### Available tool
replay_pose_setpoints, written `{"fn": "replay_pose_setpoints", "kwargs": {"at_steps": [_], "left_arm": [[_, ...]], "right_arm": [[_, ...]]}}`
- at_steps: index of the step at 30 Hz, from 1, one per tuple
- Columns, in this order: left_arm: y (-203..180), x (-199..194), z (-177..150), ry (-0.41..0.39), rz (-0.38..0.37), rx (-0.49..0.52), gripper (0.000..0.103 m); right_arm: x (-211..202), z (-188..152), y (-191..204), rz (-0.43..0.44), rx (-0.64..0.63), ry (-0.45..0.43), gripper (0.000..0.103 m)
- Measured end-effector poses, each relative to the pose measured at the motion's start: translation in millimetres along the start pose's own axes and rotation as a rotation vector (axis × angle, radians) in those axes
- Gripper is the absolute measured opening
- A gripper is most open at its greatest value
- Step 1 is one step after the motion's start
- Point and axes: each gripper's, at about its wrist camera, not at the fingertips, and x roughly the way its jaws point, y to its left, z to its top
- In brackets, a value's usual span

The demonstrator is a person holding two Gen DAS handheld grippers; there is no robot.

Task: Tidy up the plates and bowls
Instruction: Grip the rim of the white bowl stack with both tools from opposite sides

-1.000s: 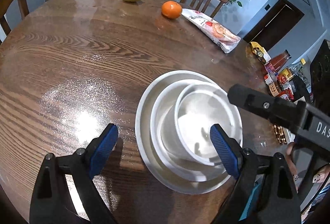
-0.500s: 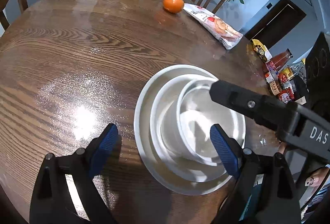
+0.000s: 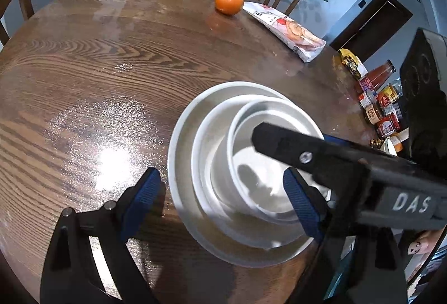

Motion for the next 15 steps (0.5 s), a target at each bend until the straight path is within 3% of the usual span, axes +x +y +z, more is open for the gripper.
{"fn": "replay_pose_setpoints", "kwargs": {"at_steps": [15], "left_arm": [[-3,7,0,0.001,-0.031,-0.007,0.088]], "right_arm": [[21,-4,-5,0.053,0.037,0.086,0.086]]}}
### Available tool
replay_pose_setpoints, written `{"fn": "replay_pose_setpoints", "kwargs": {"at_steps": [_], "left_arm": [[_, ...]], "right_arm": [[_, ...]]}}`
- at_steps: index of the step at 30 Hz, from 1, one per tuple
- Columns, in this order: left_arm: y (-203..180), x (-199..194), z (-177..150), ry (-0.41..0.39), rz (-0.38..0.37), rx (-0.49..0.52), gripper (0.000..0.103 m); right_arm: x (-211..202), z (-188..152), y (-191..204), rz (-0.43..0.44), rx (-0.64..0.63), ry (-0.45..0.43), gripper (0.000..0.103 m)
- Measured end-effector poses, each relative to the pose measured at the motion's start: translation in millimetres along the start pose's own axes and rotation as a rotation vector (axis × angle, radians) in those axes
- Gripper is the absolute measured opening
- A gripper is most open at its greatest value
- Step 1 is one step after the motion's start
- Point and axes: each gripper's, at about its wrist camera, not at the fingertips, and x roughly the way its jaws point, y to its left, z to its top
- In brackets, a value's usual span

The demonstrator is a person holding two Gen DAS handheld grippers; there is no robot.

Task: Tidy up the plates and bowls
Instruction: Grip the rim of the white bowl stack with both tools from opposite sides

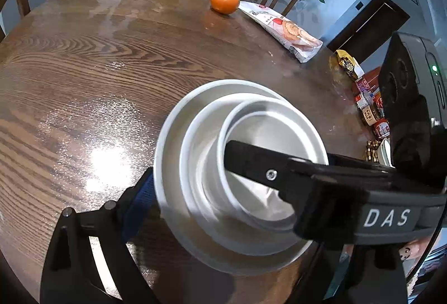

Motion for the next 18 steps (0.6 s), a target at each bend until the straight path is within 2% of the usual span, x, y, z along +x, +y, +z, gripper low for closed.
{"fn": "replay_pose_setpoints", "kwargs": {"at_steps": [5,8,18], "left_arm": [[-1.6,6.3,-1.4,0.033,-0.027,-0.002,0.084],[-3.7,5.6,-2.2,0.025,-0.036,0.006,0.082],[-3.7,3.8,-3.6,0.026,-0.025,-0.010,0.081]], "right_arm": [[8.5,-1.5,-4.7,0.035,0.027,0.038,0.086],[11.6,-3.0,-5.7,0.047,0.031,0.058,0.078],[10.2,-4.9,-5.9,0.039,0.042,0.045,0.074]]}}
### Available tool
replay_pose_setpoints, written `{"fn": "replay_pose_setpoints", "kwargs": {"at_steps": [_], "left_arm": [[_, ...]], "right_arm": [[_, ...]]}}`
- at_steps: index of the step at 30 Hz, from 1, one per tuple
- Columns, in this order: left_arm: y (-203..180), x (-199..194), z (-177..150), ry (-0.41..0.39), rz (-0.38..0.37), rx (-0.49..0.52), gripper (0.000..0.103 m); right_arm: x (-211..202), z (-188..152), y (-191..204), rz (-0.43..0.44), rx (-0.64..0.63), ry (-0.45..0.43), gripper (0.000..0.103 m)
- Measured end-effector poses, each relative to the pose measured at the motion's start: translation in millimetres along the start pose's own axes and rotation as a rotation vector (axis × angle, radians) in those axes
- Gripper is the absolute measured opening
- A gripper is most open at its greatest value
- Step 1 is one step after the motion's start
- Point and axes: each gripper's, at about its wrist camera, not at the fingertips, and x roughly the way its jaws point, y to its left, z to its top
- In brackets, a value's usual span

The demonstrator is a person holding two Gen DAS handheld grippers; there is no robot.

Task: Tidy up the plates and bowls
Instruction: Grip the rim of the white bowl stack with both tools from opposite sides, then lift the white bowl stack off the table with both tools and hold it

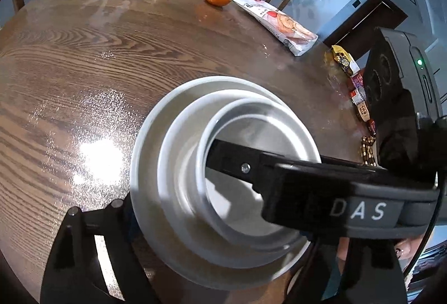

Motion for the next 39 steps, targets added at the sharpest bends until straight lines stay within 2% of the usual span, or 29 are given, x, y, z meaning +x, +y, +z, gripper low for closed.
{"fn": "replay_pose_setpoints", "kwargs": {"at_steps": [11,17,26,34,39], "left_arm": [[-2,-9,-2,-0.015,0.002,-0.003,0.080],[-4,-15,-4,-0.026,-0.023,-0.002,0.080],[-17,-37,-11,-0.108,-0.067,0.024,0.080],[-33,-39,-18,-0.118,-0.081,0.064,0.080],[-45,-32,-20,-0.097,-0.074,0.090,0.080]], "right_arm": [[-4,-1,1,-0.006,0.012,-0.013,0.073],[-10,-2,8,-0.024,0.002,-0.034,0.073],[-40,-8,20,-0.060,-0.047,-0.119,0.073],[-57,-20,17,-0.073,-0.049,-0.163,0.073],[-64,-28,7,-0.066,-0.030,-0.186,0.073]]}}
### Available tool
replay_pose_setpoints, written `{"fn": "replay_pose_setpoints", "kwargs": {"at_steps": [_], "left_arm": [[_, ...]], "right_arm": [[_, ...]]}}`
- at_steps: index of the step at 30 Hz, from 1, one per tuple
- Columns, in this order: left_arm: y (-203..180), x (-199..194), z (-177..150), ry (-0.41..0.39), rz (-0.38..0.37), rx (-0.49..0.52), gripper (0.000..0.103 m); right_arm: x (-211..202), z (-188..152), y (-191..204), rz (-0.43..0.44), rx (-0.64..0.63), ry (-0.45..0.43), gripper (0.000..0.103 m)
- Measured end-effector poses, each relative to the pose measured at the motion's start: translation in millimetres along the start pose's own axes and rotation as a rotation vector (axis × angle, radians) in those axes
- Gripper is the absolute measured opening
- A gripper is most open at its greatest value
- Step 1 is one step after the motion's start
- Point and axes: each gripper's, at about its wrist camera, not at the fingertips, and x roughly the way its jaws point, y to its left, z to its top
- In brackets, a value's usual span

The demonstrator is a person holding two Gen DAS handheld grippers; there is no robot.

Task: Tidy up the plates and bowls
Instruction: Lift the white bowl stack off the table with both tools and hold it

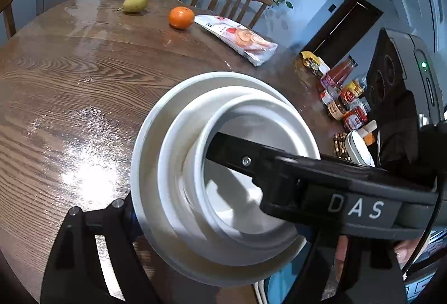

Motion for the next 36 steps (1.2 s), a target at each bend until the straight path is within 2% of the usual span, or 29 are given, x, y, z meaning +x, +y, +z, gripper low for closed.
{"fn": "replay_pose_setpoints", "kwargs": {"at_steps": [9,18,21,24,27,36], "left_arm": [[-24,7,5,0.012,0.027,0.046,0.080],[-49,28,4,0.021,0.009,0.088,0.080],[-51,33,0,0.010,0.011,0.094,0.080],[-51,38,-4,0.036,0.010,0.094,0.080],[-52,34,-5,0.011,0.026,0.106,0.080],[-47,34,-9,0.020,0.014,0.095,0.080]], "right_arm": [[-16,-1,-22,0.026,0.027,-0.021,0.073],[-34,-5,-49,0.025,0.065,-0.063,0.073],[-33,-6,-57,0.020,0.074,-0.066,0.073],[-31,-12,-61,0.014,0.080,-0.067,0.073],[-30,-14,-63,0.022,0.085,-0.069,0.073],[-28,-17,-59,0.021,0.077,-0.070,0.073]]}}
